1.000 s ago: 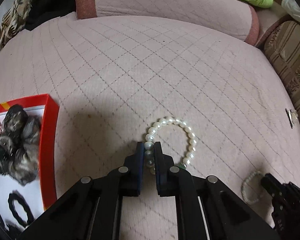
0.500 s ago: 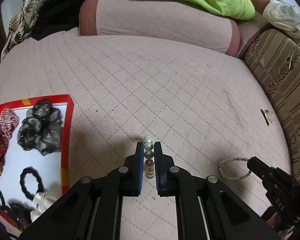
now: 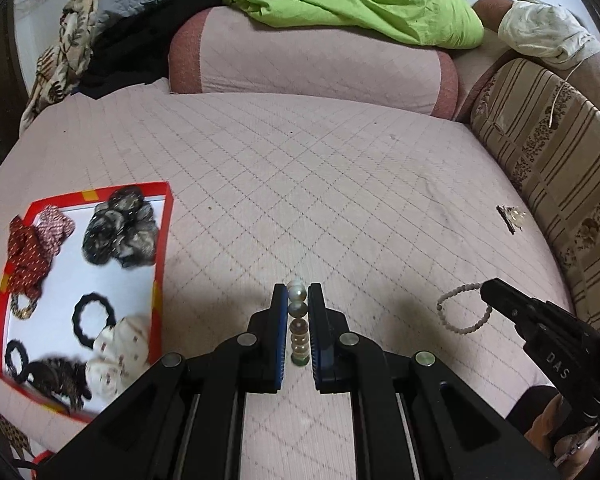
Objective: Organize jewelry
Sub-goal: 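Lift both bracelets and carry them toward the tray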
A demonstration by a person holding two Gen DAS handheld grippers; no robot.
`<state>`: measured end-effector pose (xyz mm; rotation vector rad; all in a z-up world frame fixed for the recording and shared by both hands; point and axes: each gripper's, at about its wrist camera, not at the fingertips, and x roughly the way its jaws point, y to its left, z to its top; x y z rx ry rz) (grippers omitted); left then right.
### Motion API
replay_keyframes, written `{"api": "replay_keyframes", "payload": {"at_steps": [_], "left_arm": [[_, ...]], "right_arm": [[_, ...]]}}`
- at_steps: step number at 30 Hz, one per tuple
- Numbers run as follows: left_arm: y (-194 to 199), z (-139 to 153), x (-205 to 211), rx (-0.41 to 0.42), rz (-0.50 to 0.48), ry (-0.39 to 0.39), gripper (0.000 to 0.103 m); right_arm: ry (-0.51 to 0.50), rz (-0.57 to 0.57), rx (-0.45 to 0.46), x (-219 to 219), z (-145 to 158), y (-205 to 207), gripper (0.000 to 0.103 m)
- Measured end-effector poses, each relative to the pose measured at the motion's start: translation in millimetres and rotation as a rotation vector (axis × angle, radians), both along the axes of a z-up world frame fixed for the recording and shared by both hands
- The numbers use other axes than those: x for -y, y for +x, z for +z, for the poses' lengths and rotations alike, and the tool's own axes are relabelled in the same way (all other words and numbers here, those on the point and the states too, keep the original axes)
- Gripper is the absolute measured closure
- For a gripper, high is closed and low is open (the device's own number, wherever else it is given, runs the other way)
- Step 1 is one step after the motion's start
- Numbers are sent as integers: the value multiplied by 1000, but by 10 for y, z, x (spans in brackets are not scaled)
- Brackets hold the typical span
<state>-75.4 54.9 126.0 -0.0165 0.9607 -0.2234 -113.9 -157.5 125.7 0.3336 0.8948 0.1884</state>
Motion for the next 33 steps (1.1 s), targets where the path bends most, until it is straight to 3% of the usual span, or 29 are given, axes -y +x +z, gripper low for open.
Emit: {"api": "replay_keyframes", "payload": {"at_steps": [23, 33], "left_arm": [[-653, 378, -284, 153, 94, 100, 94], [-770, 500, -373, 196, 109, 106, 94]], "right_arm": [[-39, 50, 48, -370, 364, -437, 96], [-60, 75, 62, -522, 466, -527, 96]]}}
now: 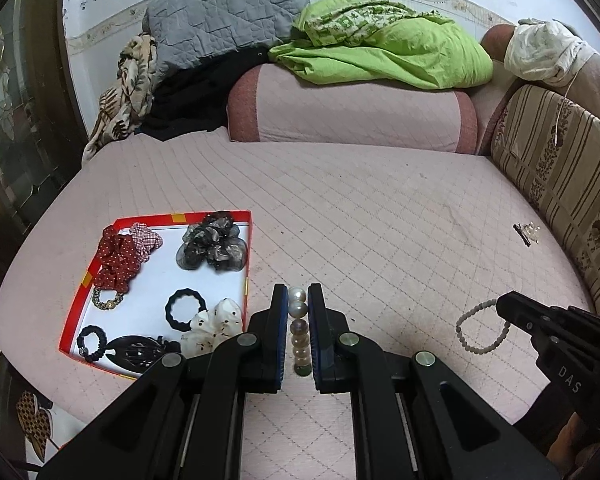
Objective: Organize jewelry
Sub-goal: 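Lift both bracelets and carry them toward the tray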
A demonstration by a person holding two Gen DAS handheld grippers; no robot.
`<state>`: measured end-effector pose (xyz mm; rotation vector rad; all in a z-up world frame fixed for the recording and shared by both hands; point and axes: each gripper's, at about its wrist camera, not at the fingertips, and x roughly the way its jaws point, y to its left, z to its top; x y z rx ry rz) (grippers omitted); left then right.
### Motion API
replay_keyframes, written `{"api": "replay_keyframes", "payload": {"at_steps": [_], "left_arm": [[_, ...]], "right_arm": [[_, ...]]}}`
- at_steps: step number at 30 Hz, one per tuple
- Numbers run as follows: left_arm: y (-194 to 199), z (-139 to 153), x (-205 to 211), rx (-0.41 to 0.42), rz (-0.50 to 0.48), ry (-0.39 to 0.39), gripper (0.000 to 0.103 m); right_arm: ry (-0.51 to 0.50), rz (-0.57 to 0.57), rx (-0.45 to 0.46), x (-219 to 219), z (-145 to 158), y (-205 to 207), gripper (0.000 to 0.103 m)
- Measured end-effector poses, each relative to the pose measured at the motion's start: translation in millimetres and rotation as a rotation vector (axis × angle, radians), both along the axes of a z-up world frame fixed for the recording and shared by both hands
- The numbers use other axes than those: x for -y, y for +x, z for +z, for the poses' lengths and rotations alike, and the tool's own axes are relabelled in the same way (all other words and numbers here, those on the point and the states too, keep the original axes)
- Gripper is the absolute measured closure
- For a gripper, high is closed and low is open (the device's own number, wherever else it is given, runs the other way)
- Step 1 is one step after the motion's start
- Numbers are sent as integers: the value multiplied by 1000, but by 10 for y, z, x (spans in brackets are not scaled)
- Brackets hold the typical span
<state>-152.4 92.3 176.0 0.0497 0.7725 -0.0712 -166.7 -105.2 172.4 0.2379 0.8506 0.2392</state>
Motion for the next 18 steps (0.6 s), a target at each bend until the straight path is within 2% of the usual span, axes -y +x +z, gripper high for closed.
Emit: {"api": "replay_keyframes", "payload": {"at_steps": [18], "left_arm": [[18, 38, -342, 3, 62, -28, 94]], "right_arm": [[-42, 65, 13, -320, 133, 0, 96]]}}
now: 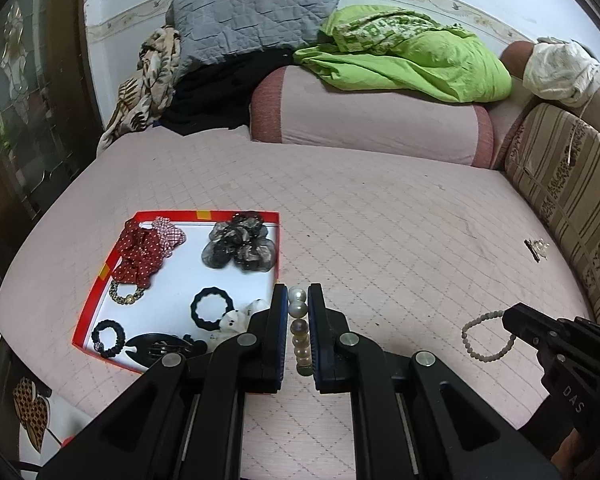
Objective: Organize jewelry
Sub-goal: 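Lift both bracelets and carry them toward the tray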
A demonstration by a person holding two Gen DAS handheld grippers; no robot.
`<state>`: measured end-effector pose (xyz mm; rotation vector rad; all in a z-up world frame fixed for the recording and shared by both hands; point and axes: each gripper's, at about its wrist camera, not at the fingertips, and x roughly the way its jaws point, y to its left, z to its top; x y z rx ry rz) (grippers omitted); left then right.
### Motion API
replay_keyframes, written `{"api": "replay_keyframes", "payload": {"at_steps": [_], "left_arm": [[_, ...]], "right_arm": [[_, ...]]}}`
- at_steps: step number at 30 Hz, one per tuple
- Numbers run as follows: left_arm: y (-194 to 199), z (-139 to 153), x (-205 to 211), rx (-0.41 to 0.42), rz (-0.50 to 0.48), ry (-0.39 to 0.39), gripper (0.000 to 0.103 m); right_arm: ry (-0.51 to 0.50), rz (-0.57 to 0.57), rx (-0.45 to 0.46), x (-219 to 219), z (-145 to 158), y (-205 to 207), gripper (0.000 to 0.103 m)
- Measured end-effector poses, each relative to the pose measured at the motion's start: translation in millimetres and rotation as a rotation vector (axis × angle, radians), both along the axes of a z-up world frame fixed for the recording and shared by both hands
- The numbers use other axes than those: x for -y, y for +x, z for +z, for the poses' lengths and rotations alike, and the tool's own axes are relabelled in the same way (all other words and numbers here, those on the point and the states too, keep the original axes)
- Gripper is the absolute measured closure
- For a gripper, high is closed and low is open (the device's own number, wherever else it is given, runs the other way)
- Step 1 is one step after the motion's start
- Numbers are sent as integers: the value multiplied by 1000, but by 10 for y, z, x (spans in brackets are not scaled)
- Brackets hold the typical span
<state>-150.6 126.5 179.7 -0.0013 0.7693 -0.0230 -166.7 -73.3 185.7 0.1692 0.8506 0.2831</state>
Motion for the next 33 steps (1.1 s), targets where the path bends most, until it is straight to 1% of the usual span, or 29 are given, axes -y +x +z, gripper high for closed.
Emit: {"api": "replay_keyframes", "payload": {"at_steps": [8, 18, 22, 28, 31, 33], "left_arm": [[60, -47, -214, -10, 36, -23, 94], [158, -98, -522, -25, 82, -60, 94], [190, -77, -664, -25, 101, -75, 94], [252, 12, -937, -20, 120, -72, 94], [299, 51, -1118, -32, 121, -88, 94], [341, 69, -1249, -46, 119, -112, 94]], "right_arm": [[-35, 44, 2, -238, 58, 80, 96], [-54, 114, 1, -594, 114, 240, 96], [-65, 152, 8, -781, 153, 305, 96], [-82, 211, 28, -1043, 227, 363, 96], [-89, 240, 41, -1191, 279, 415, 96], [-88, 258, 44, -1279, 303, 449, 96]]}}
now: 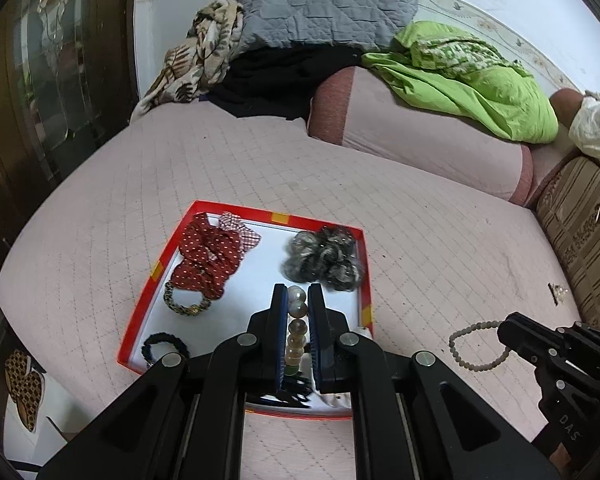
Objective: Organize jewelry
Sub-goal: 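Lift both bracelets and carry them toward the tray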
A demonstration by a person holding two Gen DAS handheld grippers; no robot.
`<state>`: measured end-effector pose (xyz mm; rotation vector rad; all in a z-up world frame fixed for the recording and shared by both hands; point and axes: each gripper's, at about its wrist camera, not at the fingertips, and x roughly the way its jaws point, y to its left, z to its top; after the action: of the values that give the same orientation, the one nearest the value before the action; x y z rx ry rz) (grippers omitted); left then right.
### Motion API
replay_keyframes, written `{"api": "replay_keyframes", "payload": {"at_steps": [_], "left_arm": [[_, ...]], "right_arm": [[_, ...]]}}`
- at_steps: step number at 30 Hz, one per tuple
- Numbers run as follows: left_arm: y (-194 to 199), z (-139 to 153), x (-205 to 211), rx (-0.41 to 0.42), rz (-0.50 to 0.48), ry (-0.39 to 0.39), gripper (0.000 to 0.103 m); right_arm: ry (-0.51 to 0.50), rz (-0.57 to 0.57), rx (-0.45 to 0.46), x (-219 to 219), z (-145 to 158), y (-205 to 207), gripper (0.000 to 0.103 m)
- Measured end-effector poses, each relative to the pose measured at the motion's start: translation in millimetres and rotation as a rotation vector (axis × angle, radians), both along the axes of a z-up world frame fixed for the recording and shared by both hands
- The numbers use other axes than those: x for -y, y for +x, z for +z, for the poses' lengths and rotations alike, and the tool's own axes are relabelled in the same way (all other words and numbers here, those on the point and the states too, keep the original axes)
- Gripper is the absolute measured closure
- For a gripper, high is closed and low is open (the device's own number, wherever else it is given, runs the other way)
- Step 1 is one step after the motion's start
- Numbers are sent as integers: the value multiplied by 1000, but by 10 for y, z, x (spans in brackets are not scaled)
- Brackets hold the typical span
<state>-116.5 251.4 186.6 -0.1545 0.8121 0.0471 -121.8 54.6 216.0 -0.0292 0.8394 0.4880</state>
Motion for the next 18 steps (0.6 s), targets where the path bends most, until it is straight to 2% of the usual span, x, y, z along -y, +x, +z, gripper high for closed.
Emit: {"api": "replay_keyframes", "payload": {"at_steps": [6, 18], "left_arm": [[165, 12, -405, -42, 11, -95, 94], [369, -174, -621, -81, 17, -108, 94]], "right_arm": [[17, 43, 1, -237, 56, 85, 96], [74, 112, -70, -697, -58, 477, 96]]}}
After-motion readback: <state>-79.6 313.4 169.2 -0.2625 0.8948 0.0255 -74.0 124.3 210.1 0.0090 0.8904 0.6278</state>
